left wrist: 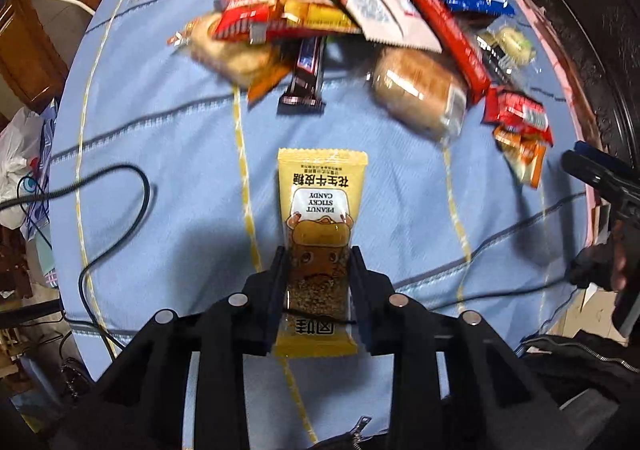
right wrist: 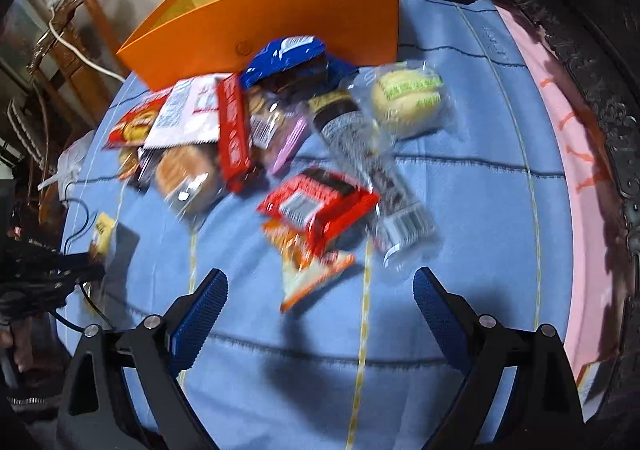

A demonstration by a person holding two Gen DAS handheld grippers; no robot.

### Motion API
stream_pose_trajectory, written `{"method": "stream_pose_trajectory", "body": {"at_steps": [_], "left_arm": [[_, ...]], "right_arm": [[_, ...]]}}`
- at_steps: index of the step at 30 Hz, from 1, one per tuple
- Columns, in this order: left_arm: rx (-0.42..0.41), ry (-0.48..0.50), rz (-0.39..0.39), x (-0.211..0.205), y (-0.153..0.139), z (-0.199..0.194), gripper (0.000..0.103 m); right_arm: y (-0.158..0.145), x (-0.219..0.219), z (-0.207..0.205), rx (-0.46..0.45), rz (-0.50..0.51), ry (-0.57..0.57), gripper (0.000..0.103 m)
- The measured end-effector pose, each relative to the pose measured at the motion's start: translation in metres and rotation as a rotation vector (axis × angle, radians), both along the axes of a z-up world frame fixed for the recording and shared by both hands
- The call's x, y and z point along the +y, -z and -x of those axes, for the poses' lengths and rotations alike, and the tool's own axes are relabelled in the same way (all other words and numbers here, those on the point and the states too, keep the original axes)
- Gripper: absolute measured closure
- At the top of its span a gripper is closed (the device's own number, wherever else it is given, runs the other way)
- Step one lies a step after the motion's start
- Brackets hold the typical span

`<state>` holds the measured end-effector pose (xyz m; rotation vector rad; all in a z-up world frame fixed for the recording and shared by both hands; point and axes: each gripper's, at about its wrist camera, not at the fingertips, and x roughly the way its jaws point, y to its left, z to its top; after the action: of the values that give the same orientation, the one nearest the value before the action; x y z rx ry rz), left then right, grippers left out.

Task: Organize snacks
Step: 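Grasp the yellow peanut candy stick with left tool while right grasps red snack pack, then carry both held snacks over the orange box and release them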

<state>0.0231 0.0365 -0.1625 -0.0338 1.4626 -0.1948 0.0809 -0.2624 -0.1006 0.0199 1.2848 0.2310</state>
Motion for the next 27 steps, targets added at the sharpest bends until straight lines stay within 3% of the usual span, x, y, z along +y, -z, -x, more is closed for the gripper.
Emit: {"method": "stream_pose_trajectory", "body": {"at_steps": [3, 4, 5, 6, 17, 19, 20, 21, 24, 27], "left_arm": [[0.005, -0.006, 0.010, -0.008, -0.003, -0.002, 0.074], [0.007, -0.004, 0.011, -0.009, -0.002, -0.003, 0.074], [0.007, 0.002, 0.009, -0.014, -0.009, -0.004, 0.073], [0.008, 0.006, 0.008, -0.021, -0.006, -0.015, 0.073], [0.014, 0.020, 0.031, -0.031, 0.004, -0.039, 0.073], [0.017, 0.021, 0.029, -0.024, 0.003, -0.037, 0.073], [0.022, 0.021, 0.028, -0.024, 0.005, -0.039, 0.073], [0.026, 0.022, 0.028, -0.022, 0.006, -0.040, 0.073], [0.021, 0.021, 0.032, -0.026, 0.008, -0.041, 0.073], [0.000, 0.007, 0.054, -0.023, 0.001, -0.045, 0.075]], "right_arm": [[0.014, 0.003, -0.016, 0.067, -0.015, 0.024, 0.012], [0.019, 0.001, -0.021, 0.095, -0.069, 0.052, 0.017], [0.025, 0.000, -0.025, 0.136, -0.126, 0.076, 0.031], [0.031, 0.001, -0.030, 0.173, -0.158, 0.091, 0.035], [0.060, -0.015, -0.055, 0.295, -0.417, 0.311, 0.034], [0.063, -0.012, -0.059, 0.285, -0.384, 0.301, 0.038], [0.064, -0.010, -0.061, 0.280, -0.354, 0.293, 0.057], [0.064, -0.008, -0.062, 0.270, -0.343, 0.275, 0.067], [0.040, 0.001, -0.059, 0.174, -0.292, 0.208, 0.076], [0.008, 0.006, -0.056, 0.097, -0.281, 0.135, 0.077]]}}
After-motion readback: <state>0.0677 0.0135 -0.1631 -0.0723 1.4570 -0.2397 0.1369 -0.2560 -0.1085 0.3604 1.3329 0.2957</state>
